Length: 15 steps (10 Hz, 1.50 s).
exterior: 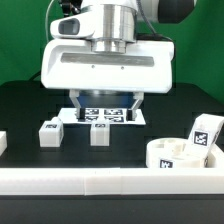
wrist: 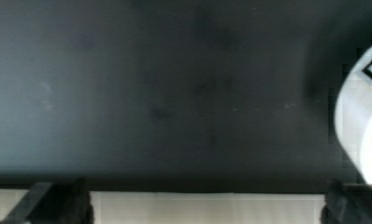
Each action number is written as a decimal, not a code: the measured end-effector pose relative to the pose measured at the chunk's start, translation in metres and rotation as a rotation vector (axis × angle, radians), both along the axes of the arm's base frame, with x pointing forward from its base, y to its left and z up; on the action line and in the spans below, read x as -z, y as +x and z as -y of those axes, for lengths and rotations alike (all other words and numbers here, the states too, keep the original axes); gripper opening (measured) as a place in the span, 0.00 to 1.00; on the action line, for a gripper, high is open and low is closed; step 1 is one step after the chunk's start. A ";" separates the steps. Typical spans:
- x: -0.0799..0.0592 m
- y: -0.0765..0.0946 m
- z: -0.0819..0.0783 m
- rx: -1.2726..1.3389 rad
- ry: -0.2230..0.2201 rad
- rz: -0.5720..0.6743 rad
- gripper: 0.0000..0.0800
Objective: Assemble stool
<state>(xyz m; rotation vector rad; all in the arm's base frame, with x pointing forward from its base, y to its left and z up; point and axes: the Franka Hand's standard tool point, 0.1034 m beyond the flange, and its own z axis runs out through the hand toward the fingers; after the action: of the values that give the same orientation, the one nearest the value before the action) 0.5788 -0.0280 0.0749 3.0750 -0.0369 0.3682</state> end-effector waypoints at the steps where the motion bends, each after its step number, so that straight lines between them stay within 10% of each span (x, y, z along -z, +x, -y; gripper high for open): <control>1: 0.000 0.000 0.000 -0.001 0.000 0.000 0.81; 10: 0.028 -0.039 0.021 0.017 -0.028 -0.045 0.81; 15: 0.025 -0.045 0.017 0.037 0.075 -0.386 0.81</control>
Offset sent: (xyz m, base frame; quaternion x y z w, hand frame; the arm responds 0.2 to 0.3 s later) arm -0.0376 -0.0285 -0.0316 -0.0028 -0.0195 0.0015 0.9998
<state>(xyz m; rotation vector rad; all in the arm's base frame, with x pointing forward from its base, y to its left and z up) 0.5341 -0.0451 0.0497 3.1528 -0.0949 -0.2362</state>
